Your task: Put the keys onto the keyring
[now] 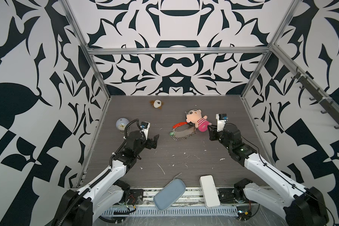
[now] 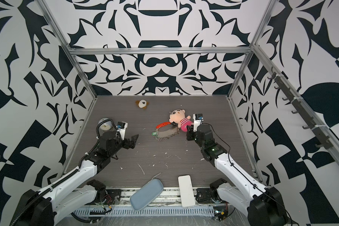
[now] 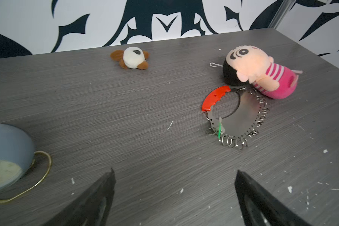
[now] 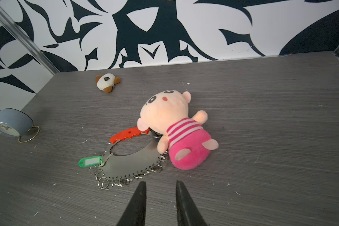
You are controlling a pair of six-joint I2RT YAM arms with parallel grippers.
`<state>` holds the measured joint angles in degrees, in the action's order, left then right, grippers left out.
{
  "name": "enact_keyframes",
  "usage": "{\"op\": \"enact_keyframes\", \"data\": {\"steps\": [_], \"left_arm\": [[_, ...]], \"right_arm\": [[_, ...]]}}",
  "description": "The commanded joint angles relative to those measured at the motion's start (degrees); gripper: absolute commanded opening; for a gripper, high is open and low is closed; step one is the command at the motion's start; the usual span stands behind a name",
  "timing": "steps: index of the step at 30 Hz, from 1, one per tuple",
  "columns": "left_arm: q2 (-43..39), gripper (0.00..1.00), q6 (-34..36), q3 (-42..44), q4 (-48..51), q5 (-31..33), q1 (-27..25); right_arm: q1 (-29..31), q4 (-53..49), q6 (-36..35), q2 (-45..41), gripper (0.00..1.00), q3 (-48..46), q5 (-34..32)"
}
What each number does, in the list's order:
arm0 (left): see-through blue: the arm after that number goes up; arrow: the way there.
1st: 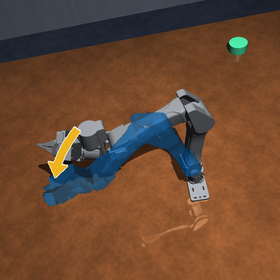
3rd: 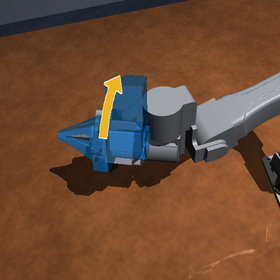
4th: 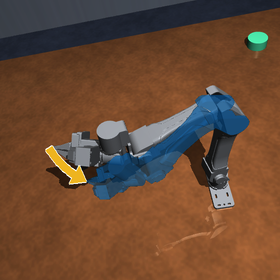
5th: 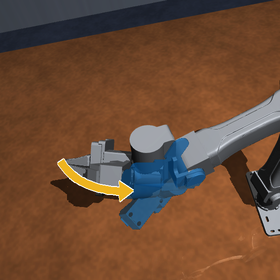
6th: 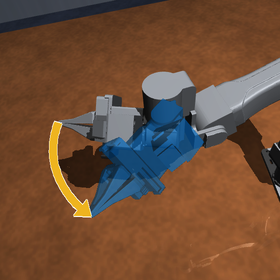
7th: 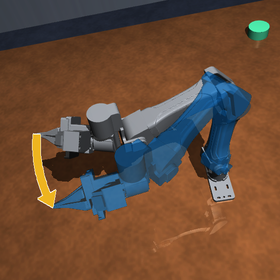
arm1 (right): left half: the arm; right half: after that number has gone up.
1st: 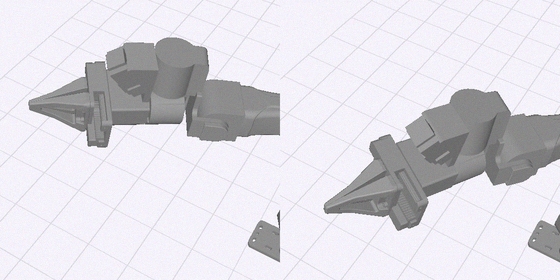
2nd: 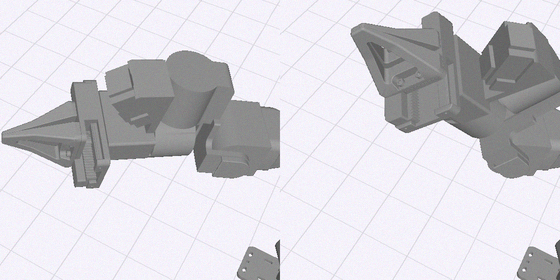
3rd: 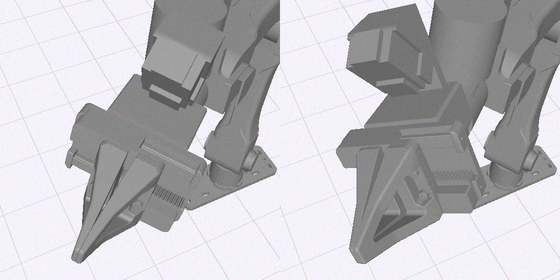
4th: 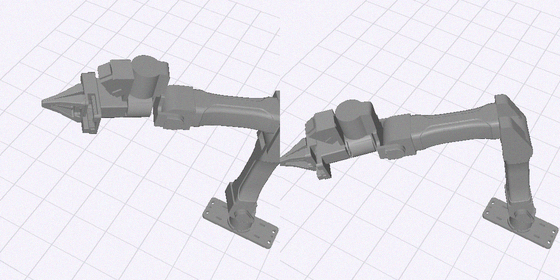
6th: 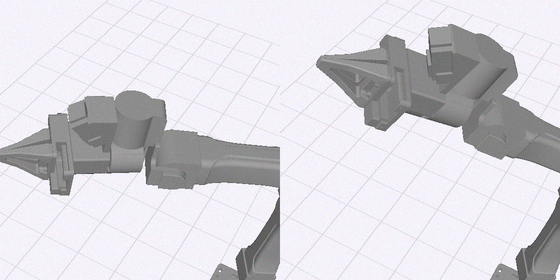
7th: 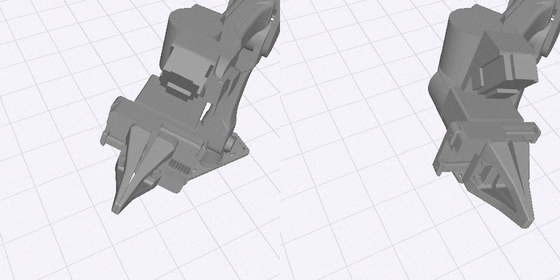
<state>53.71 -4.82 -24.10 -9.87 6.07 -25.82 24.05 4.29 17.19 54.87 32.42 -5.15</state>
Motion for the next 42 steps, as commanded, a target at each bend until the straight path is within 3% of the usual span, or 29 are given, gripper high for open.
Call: {"op": "enact_keyframes", "data": {"steps": [1,5,8,11,13,16,20,23,25,31,42], "left_arm": [[-2.6,1.00,-0.6,-0.6,6.0,5.3,0.2],[-2.6,1.00,-4.3,-1.4,8.6,13.2,0.2],[-0.6,1.00,-8.7,-2.9,10.8,23.7,0.2],[-0.3,1.00,-12.9,-4.1,14.5,30.2,0.2],[-1.5,0.99,-12.6,-3.3,14.0,29.0,0.2],[-4.3,1.00,-12.4,-1.7,12.7,28.6,0.2],[-6.3,1.00,-12.8,-0.5,12.1,30.0,0.2],[-6.4,1.00,-12.4,-0.5,12.2,27.4,0.2],[-5.5,0.99,-12.0,-0.8,11.9,27.7,0.2],[-2.2,0.99,-12.2,-2.7,12.9,27.8,0.2],[-5.2,1.00,-12.6,-1.3,12.6,28.2,0.2]], "right_arm": [[-0.2,1.4,0.3,-0.5,0.30,-2.4,-3.6],[-0.2,-0.9,-0.7,1.6,0.30,2.3,-1.5],[-0.2,-3.7,-3.0,3.2,0.30,6.2,-1.9],[-0.3,-0.9,-2.6,5.2,0.30,5.4,-2.5],[-0.2,0.8,-0.9,7.5,0.30,4.8,-5.0],[-0.2,-4.1,0.4,11.1,0.32,7.4,-18.1],[-0.3,-2.0,-8.1,10.9,0.35,6.2,-29.5],[-0.4,9.4,-16.8,8.8,0.39,-1.7,-34.6],[-1.7,15.5,-18.8,8.4,0.44,-5.6,-37.9],[-11.4,22.7,-15.6,14.2,0.45,-9.0,-33.5],[-13.1,35.4,-11.6,28.0,0.45,-7.9,-33.7]]}}
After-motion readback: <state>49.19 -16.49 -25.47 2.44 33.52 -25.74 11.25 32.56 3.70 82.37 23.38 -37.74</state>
